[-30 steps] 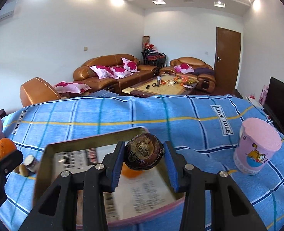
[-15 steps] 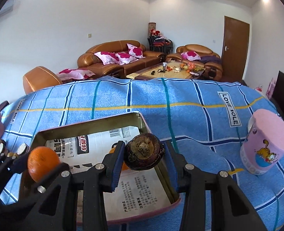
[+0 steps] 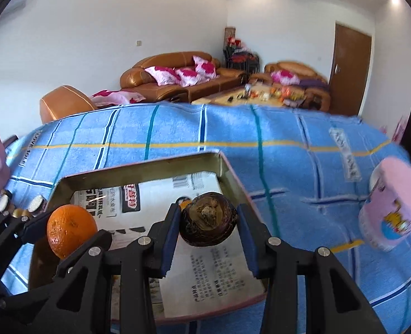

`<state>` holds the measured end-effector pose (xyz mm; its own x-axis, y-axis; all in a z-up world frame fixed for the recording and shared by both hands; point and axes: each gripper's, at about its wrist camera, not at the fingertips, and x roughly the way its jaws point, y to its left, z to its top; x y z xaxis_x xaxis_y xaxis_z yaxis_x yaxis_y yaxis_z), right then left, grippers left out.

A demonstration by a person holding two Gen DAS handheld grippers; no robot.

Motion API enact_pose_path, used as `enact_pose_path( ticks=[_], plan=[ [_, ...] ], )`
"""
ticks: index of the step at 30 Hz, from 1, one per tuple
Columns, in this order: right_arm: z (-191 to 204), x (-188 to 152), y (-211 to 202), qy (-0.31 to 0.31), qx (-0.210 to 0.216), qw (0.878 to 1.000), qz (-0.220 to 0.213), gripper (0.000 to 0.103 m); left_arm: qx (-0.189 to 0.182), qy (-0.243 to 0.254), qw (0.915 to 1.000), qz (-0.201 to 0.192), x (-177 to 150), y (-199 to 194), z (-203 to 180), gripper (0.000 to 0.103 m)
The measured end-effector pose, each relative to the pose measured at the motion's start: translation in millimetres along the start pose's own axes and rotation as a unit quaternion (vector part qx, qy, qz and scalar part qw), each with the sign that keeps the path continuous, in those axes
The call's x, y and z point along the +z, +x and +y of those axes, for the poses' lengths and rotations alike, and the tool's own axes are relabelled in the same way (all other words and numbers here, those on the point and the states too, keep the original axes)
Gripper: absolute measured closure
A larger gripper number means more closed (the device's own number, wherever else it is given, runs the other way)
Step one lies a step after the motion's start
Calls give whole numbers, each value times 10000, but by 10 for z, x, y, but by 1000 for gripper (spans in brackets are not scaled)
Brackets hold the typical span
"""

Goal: Organize fruits
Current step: 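Carry the orange and mangosteen into the tin and open both tools, then move both open tools back toward the remaining fruits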

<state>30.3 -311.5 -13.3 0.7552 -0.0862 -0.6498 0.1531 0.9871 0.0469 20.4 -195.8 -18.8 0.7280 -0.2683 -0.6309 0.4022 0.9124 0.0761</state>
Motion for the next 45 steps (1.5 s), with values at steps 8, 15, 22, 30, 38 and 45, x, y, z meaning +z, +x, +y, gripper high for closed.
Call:
enact_pose_path(
  ticks=[8, 15, 22, 30, 38, 45],
  plan=[
    [50, -27, 13, 37, 102, 9999, 40, 53, 143, -77, 9999, 16, -12, -6, 30, 37],
    [-52, 13, -174, 408, 319, 9978, -421, 37, 69, -112, 9985, -535, -31, -222, 42, 5],
    [-102, 27, -480, 570, -128, 9869, -1507, 29, 271, -303, 9951, -907, 43, -367, 142, 0],
    [-81, 23, -452, 452, -391, 9858, -1569, 29, 567, -708, 9937, -660, 44, -316, 452, 0],
    [-69, -24, -502, 390, -440, 9840, -1681, 29, 1129, -446, 9905, -650, -3, -397, 902, 0],
    [-42, -50, -558, 382, -669, 9807, -1795, 29, 1426, -481, 9866, -635, -147, -423, 1358, 0]
  ],
)
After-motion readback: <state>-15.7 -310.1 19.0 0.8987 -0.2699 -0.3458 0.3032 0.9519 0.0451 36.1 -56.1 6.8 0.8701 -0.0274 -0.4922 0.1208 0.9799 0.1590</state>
